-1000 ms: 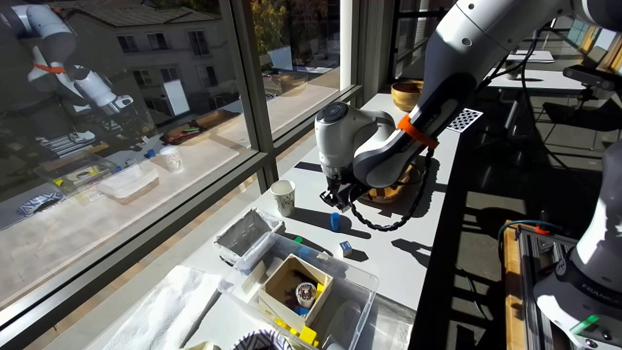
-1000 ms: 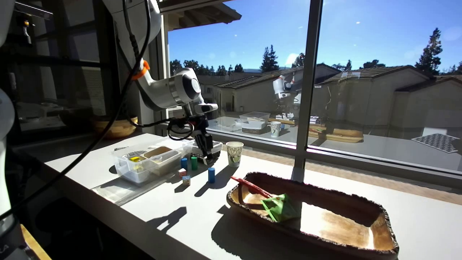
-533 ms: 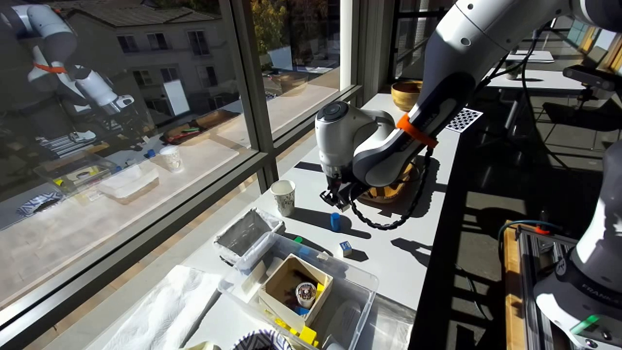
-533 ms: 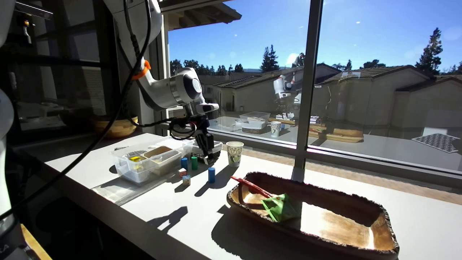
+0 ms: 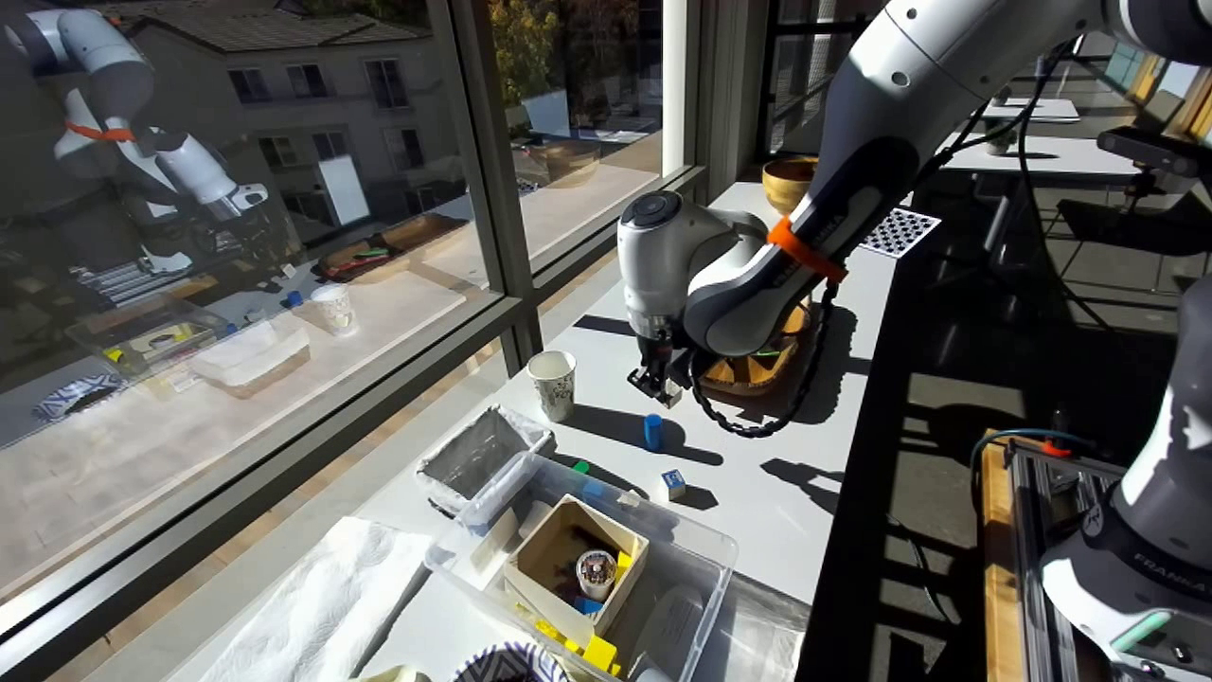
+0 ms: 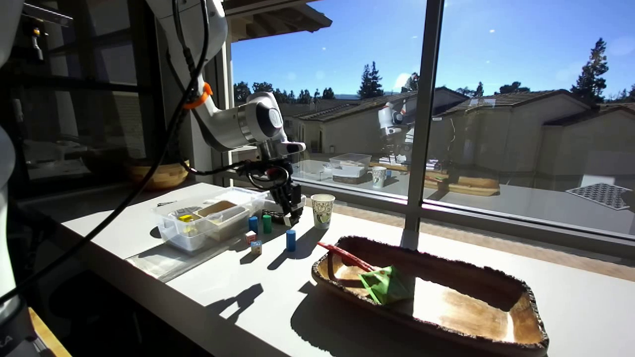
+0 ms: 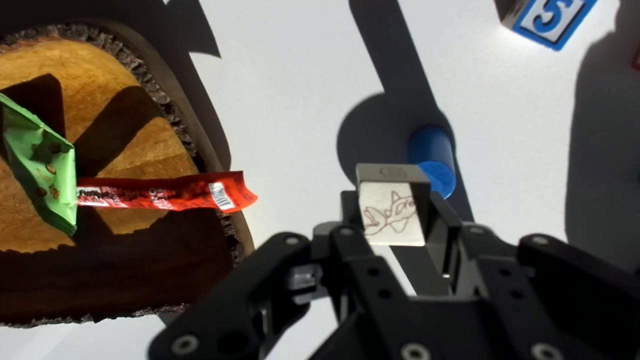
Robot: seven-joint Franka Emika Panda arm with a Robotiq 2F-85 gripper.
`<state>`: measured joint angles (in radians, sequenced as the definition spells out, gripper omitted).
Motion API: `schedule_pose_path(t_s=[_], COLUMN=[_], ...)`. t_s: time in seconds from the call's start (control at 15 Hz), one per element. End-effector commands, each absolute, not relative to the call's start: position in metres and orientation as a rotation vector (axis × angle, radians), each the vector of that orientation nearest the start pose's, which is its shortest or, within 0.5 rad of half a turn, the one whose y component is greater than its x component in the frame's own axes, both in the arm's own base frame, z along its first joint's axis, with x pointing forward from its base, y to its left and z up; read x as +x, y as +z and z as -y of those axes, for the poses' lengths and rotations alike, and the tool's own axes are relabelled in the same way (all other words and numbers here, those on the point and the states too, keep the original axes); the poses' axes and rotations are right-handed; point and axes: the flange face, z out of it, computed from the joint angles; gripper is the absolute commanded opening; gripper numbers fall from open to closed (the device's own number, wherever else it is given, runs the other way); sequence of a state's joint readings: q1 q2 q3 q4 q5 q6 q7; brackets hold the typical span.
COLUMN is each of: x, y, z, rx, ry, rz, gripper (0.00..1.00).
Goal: Remove the blue cylinder from the top of the stack and place it on the right then put one square block on top of the cylinder.
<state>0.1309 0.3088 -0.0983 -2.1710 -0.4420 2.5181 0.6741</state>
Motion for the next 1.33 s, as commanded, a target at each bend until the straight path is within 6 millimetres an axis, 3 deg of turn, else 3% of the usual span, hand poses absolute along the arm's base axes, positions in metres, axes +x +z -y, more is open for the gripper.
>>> schedule_pose_path(t_s=[0.0,0.67,1.27], x=[0.573,0.59,0.596], y=[0.252,0.244,0.229], z=[-0.019,-0.011,-0.012], rx=[-3.318,-3.249,-3.233], ry=[-0.219,-0.109,-0.064], rz=[-0.371,-0.215,-0.179], gripper=[0.1,0.1,0.1])
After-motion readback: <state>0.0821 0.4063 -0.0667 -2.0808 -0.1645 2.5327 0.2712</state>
